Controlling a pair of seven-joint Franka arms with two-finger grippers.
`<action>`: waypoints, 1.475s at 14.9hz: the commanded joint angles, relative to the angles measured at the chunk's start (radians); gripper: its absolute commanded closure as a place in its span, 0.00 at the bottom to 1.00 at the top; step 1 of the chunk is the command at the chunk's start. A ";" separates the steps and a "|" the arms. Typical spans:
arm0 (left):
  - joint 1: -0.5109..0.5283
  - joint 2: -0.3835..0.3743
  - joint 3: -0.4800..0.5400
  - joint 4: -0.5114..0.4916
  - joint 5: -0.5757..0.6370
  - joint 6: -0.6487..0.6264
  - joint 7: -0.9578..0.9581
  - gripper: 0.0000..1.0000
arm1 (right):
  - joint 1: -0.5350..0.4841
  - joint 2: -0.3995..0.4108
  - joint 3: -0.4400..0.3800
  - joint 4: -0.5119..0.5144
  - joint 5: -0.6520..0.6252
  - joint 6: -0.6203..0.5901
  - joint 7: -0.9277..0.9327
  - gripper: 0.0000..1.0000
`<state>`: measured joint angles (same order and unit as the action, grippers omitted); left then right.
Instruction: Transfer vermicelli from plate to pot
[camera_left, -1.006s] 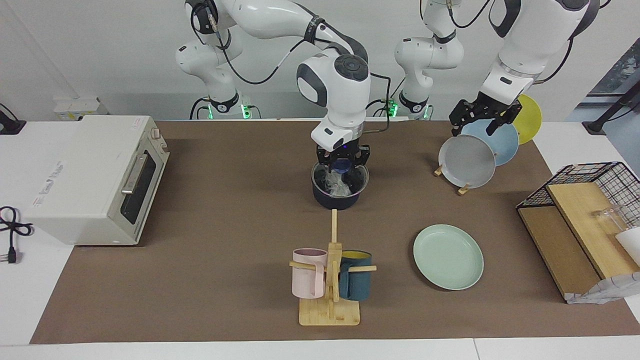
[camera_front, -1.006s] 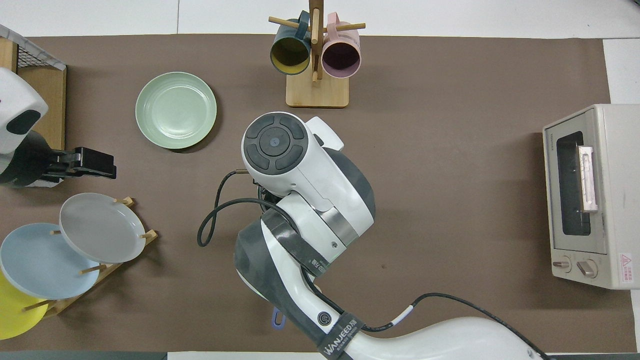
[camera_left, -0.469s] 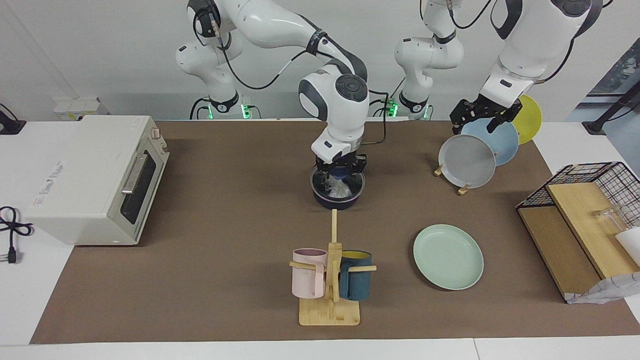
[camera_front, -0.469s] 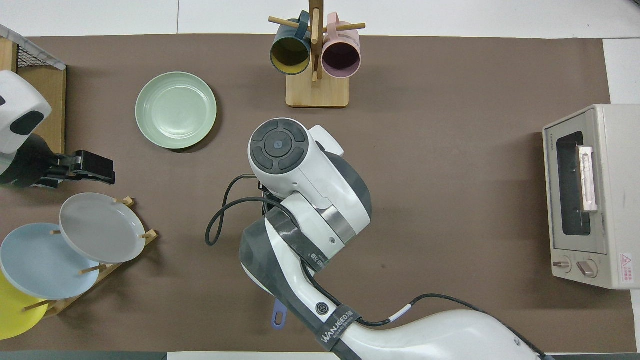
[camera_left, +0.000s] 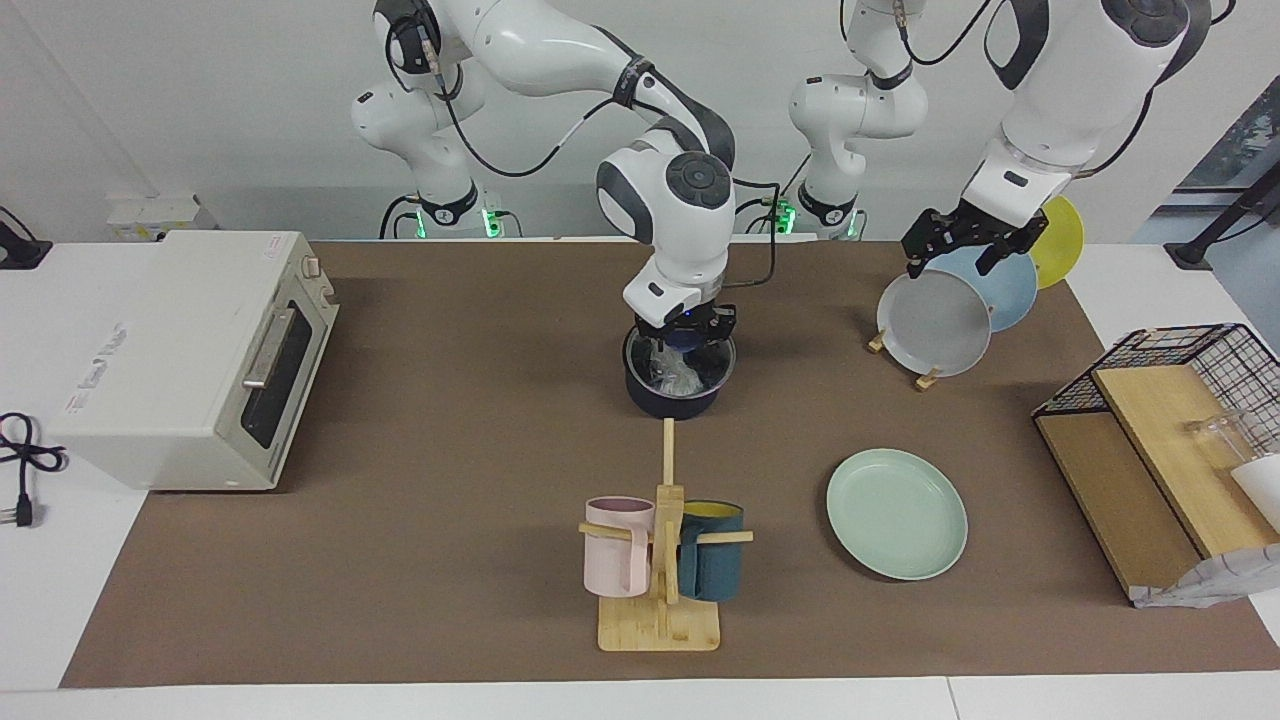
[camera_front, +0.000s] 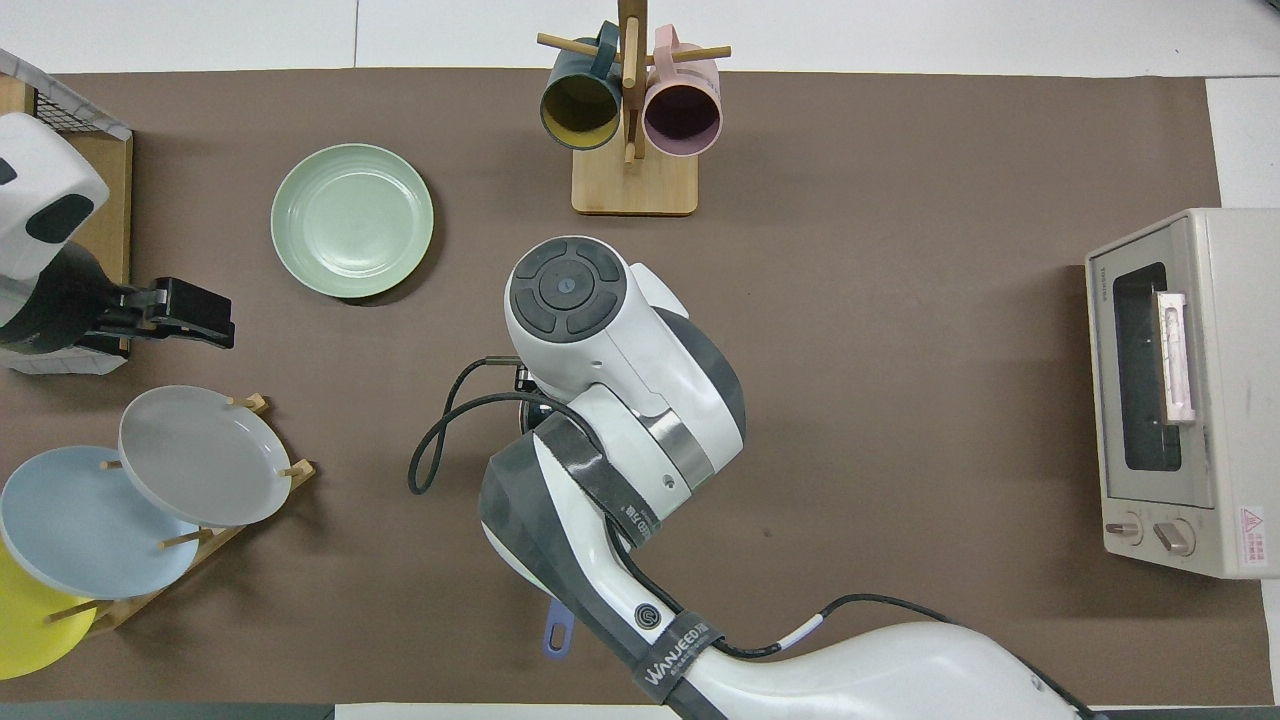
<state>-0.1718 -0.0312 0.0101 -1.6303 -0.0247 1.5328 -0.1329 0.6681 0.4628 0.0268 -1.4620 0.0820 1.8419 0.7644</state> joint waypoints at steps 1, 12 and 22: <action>0.058 0.005 -0.047 0.024 0.012 -0.028 0.018 0.00 | -0.002 -0.046 -0.001 -0.052 0.024 -0.004 0.016 0.81; 0.054 -0.012 -0.047 0.014 0.012 -0.008 0.018 0.00 | 0.001 -0.056 -0.001 -0.095 0.018 0.060 0.018 0.32; 0.052 -0.019 -0.044 -0.006 0.012 0.003 0.013 0.00 | -0.102 -0.090 -0.010 0.025 -0.113 0.011 -0.026 0.00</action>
<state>-0.1242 -0.0388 -0.0258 -1.6278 -0.0247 1.5328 -0.1279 0.6265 0.4126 0.0107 -1.4592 -0.0139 1.8942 0.7642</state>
